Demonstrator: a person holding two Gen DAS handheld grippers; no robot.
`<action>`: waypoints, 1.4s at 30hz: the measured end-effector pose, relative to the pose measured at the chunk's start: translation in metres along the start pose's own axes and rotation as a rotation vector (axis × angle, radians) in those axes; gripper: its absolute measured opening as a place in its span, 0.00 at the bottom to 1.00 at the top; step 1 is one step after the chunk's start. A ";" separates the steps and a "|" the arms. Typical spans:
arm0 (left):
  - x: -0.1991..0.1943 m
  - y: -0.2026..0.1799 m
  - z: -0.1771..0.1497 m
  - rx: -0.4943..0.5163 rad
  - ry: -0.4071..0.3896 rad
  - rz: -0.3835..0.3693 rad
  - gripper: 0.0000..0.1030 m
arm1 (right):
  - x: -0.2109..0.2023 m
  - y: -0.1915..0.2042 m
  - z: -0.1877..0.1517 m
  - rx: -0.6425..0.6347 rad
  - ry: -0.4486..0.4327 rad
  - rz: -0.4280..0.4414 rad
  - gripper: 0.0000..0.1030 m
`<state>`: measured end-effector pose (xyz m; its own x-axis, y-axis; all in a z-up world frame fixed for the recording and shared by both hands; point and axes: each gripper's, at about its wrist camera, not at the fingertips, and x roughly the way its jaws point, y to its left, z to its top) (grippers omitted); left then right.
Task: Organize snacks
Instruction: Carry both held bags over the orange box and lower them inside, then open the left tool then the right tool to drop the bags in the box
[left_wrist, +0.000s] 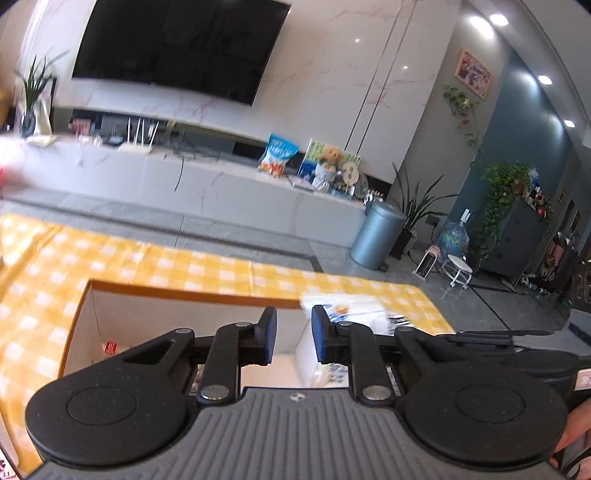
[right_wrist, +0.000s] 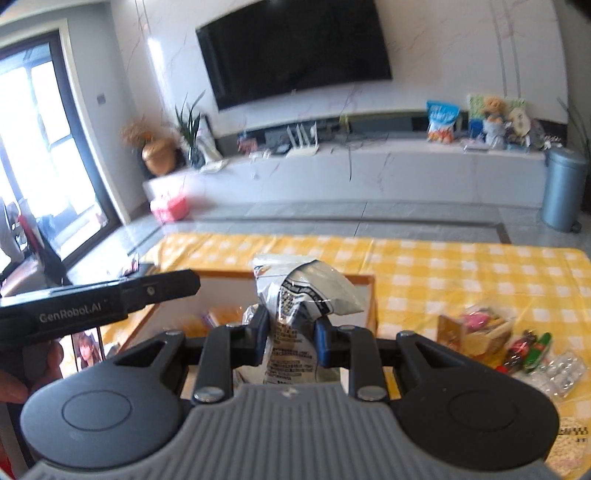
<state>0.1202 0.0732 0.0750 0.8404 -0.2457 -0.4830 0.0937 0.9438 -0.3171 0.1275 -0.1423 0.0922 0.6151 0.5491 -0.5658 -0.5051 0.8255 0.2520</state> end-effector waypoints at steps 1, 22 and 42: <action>0.006 0.006 -0.002 0.002 0.024 0.012 0.20 | 0.011 0.003 0.001 -0.010 0.027 -0.005 0.23; 0.056 0.064 -0.037 0.004 0.260 0.130 0.34 | 0.144 0.010 0.005 -0.169 0.335 -0.106 0.24; 0.059 0.062 -0.033 0.014 0.271 0.171 0.41 | 0.182 0.026 0.014 -0.462 0.478 -0.214 0.33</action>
<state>0.1577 0.1101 0.0003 0.6721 -0.1319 -0.7286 -0.0276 0.9788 -0.2027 0.2347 -0.0193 0.0063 0.4495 0.1754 -0.8759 -0.6734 0.7108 -0.2033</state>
